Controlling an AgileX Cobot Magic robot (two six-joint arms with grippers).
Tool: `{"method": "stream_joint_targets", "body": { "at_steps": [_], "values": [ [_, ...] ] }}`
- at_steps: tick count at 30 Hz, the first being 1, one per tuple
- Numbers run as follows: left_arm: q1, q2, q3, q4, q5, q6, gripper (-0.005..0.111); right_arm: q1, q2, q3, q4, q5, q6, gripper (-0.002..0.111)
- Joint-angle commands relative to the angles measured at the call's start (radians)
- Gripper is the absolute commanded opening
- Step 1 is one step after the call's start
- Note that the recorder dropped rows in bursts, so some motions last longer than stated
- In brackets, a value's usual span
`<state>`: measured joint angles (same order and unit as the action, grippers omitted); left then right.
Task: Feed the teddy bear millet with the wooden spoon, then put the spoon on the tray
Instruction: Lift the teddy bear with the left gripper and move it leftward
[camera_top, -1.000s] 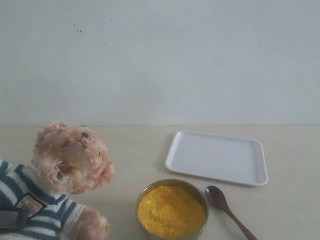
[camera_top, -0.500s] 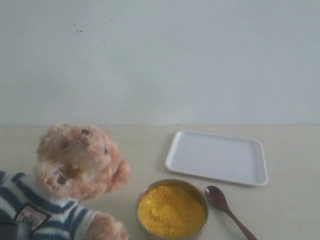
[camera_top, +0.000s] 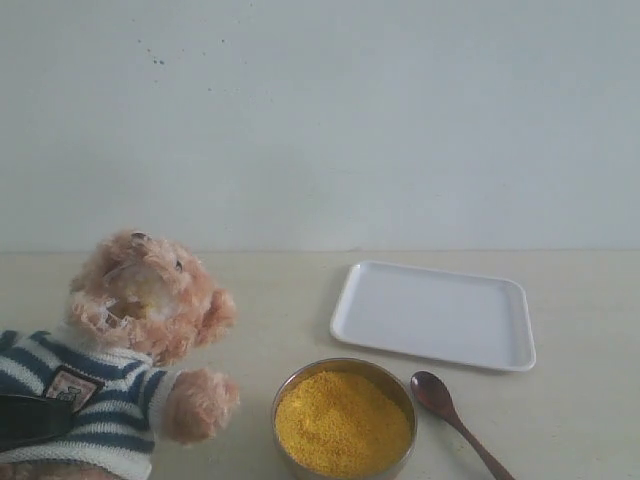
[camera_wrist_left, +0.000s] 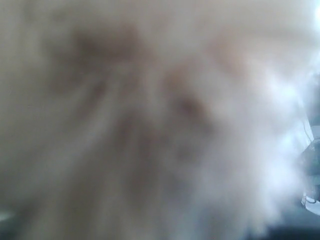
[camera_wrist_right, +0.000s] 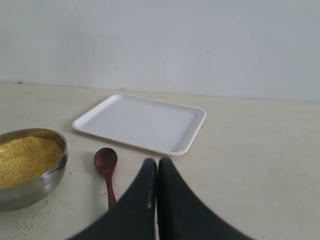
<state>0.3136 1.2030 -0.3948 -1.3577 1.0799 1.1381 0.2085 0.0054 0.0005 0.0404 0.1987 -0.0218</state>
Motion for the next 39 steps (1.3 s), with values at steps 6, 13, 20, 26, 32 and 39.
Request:
{"method": "stream_joint_targets", "body": {
  "at_steps": [6,13,20,26,32,39],
  "values": [
    [0.064,0.202,-0.002,-0.037,0.051,0.151,0.004,0.000,-0.005,-0.001,0.001,-0.007,-0.004,0.000],
    [0.064,0.275,-0.002,-0.020,0.022,0.180,0.004,0.000,-0.005,-0.001,0.001,-0.007,-0.004,0.000],
    [0.064,0.318,-0.002,0.002,-0.004,0.203,0.004,0.000,-0.005,-0.001,0.001,-0.007,-0.004,0.000],
    [0.064,0.322,-0.002,0.019,-0.048,0.203,0.004,0.000,-0.005,-0.001,0.001,-0.007,-0.004,0.000],
    [0.064,0.322,0.000,0.043,-0.106,0.191,0.004,0.000,-0.005,-0.001,0.001,-0.007,-0.004,0.000],
    [0.064,0.322,0.000,0.071,-0.085,0.191,0.004,0.000,-0.005,-0.001,0.001,-0.007,-0.004,0.000]
  ]
}}
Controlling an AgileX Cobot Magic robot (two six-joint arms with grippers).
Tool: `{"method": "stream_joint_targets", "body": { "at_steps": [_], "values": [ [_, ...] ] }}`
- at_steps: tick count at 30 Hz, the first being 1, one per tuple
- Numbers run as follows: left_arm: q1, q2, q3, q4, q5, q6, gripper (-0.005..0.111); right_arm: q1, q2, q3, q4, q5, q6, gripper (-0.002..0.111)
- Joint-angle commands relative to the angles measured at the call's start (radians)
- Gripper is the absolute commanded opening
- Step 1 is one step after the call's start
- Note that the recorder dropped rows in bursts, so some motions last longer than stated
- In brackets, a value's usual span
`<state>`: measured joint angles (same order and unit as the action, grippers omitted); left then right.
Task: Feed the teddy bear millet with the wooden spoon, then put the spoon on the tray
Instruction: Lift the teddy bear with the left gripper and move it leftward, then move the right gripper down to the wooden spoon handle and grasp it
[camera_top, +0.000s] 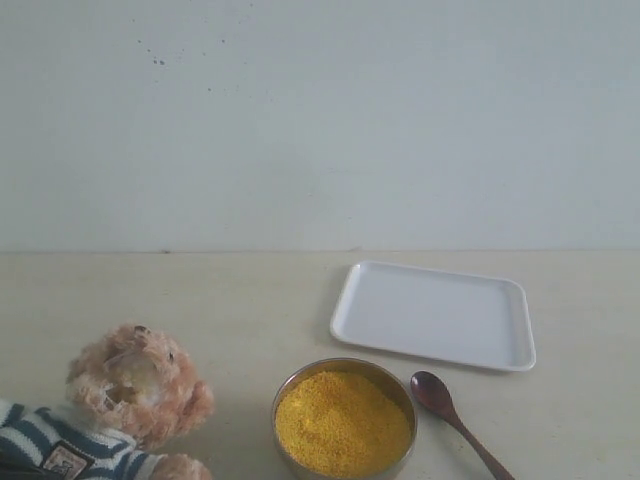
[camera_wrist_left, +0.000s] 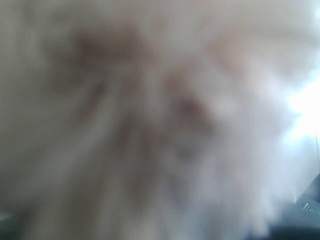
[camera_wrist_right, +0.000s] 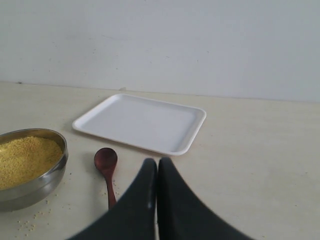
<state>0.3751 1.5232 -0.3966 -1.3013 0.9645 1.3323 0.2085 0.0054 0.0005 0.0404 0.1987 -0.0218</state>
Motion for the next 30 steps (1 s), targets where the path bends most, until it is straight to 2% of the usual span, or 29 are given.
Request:
{"method": "stream_joint_targets", "body": {
  "at_steps": [1,17,23,30],
  "values": [
    [0.002,0.001,0.002,0.017,0.039,-0.003,0.004,0.000,-0.005,-0.001,0.001,-0.007,-0.004,0.000],
    [0.002,0.001,0.002,0.017,0.044,0.013,0.004,0.001,-0.005,-0.001,0.001,-0.024,-0.004,0.000],
    [0.002,0.001,0.002,0.017,0.044,0.013,0.004,0.001,-0.005,-0.001,0.242,-0.159,0.256,0.000],
    [0.002,0.001,0.002,0.017,0.044,0.013,0.004,0.001,-0.005,-0.001,0.244,-0.264,0.364,0.000]
  ]
}}
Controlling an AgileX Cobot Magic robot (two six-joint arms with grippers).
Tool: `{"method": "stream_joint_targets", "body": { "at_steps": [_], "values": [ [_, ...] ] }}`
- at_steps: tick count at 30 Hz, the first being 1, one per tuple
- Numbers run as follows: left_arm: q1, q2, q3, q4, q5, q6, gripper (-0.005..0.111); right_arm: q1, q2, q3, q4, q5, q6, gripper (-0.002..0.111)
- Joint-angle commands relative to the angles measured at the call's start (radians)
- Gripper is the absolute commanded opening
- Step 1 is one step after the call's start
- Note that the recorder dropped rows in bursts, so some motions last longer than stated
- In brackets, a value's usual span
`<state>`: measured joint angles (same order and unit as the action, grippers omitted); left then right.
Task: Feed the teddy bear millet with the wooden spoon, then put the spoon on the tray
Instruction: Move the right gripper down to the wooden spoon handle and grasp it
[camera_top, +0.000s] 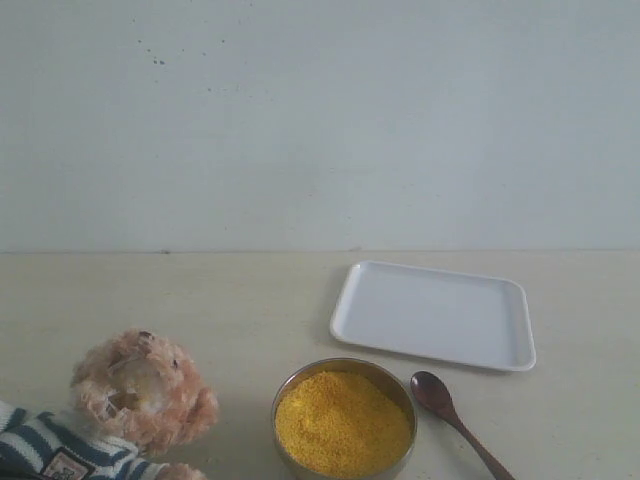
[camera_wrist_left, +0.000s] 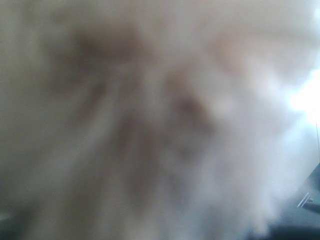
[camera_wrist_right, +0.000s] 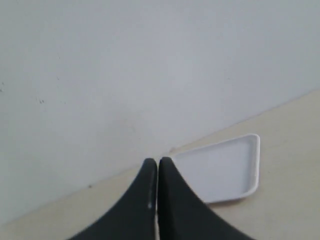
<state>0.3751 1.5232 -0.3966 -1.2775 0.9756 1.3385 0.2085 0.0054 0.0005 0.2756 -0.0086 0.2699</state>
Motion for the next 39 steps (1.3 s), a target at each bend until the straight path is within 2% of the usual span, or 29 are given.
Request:
{"method": "stream_joint_targets", "body": {
  "at_steps": [1,4,6,10,14,16,19,20,21,29,35,39],
  "values": [
    [0.002,0.001,0.002,-0.007,0.033,0.006,0.004,0.001,-0.005,-0.001,0.009,-0.058,0.111,0.000],
    [0.002,0.001,0.002,-0.007,0.033,0.006,0.004,0.001,-0.005,-0.001,0.009,-0.039,0.166,0.000],
    [0.002,0.001,0.002,-0.007,0.033,0.006,0.004,0.001,-0.005,-0.063,-0.002,0.069,0.100,0.000],
    [0.002,0.001,0.002,-0.007,0.033,0.006,0.004,0.001,0.057,-0.251,0.002,0.292,-0.201,0.000],
    [0.002,0.001,0.002,-0.007,0.033,0.006,0.004,0.007,0.298,-0.480,0.015,0.523,-0.503,0.001],
    [0.002,0.001,0.002,-0.007,0.029,0.007,0.004,0.035,0.421,-0.562,0.006,0.578,-0.588,0.011],
    [0.002,0.001,0.002,-0.007,0.029,0.007,0.004,0.084,0.610,-0.655,-0.011,0.636,-0.633,0.041],
    [0.002,0.001,0.002,-0.007,0.029,0.007,0.004,0.103,0.686,-0.669,-0.013,0.636,-0.645,0.055],
    [0.002,0.001,0.002,-0.007,0.026,0.007,0.004,0.114,0.736,-0.675,-0.016,0.624,-0.657,0.060],
    [0.002,0.001,0.002,-0.007,0.018,0.007,0.004,0.142,1.216,-0.676,-0.026,0.430,-0.661,0.058],
    [0.002,0.001,0.002,-0.007,0.015,0.007,0.004,0.142,1.438,-0.676,-0.024,0.301,-0.661,0.058],
    [0.002,0.001,0.002,-0.007,0.015,0.007,0.004,0.142,1.498,-0.674,-0.019,0.206,-0.661,0.058]
  ]
}}
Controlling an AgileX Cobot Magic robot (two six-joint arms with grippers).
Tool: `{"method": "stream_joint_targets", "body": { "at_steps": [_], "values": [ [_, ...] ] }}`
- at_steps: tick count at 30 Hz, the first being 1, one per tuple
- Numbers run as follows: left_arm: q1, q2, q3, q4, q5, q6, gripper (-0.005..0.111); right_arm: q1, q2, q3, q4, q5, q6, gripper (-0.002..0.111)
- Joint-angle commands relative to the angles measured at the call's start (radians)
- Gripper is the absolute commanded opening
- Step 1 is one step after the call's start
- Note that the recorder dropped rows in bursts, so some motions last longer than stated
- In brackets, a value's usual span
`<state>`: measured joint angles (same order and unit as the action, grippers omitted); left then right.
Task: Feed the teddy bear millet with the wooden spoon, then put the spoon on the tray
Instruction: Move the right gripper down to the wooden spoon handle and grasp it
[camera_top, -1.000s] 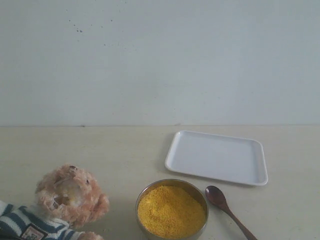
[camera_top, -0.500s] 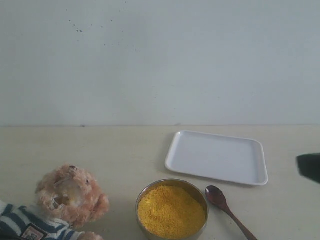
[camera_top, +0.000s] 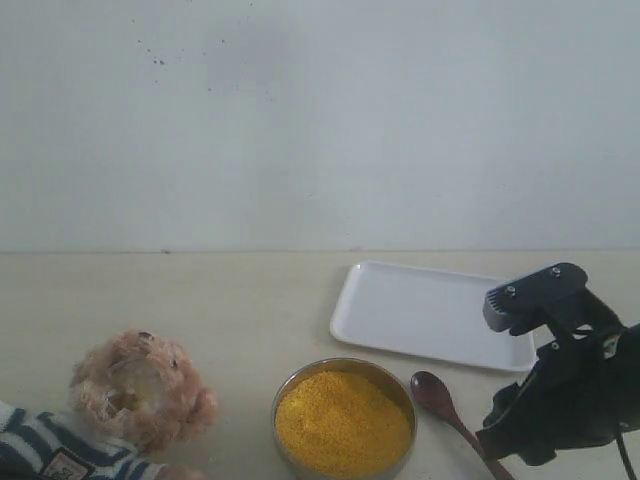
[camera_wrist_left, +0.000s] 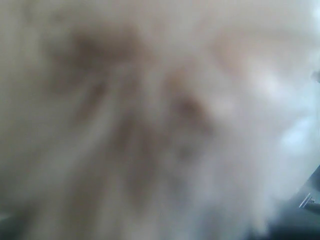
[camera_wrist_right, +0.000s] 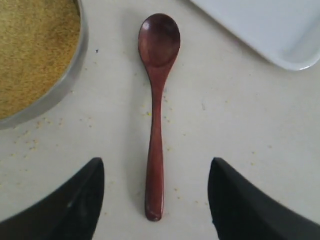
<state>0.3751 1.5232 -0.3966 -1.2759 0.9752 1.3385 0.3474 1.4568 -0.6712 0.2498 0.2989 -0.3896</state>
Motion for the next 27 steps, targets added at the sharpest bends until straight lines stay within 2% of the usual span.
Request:
{"method": "stream_joint_targets", "body": {
  "at_steps": [1,9,15,27],
  "values": [
    [0.002,0.001,0.002,-0.009,0.016,0.007,0.004,0.003,0.049,0.003,0.010,-0.131,-0.002,0.058],
    [0.002,0.001,0.002,-0.009,0.016,0.007,0.004,0.059,0.041,0.164,0.016,-0.457,0.040,0.058],
    [0.002,0.001,0.002,-0.009,0.016,0.007,0.004,0.092,0.041,0.171,0.005,-0.450,0.040,0.058],
    [0.002,0.001,0.002,-0.009,0.015,0.010,0.004,0.092,0.076,0.171,0.004,-0.439,-0.003,0.058]
  ]
}}
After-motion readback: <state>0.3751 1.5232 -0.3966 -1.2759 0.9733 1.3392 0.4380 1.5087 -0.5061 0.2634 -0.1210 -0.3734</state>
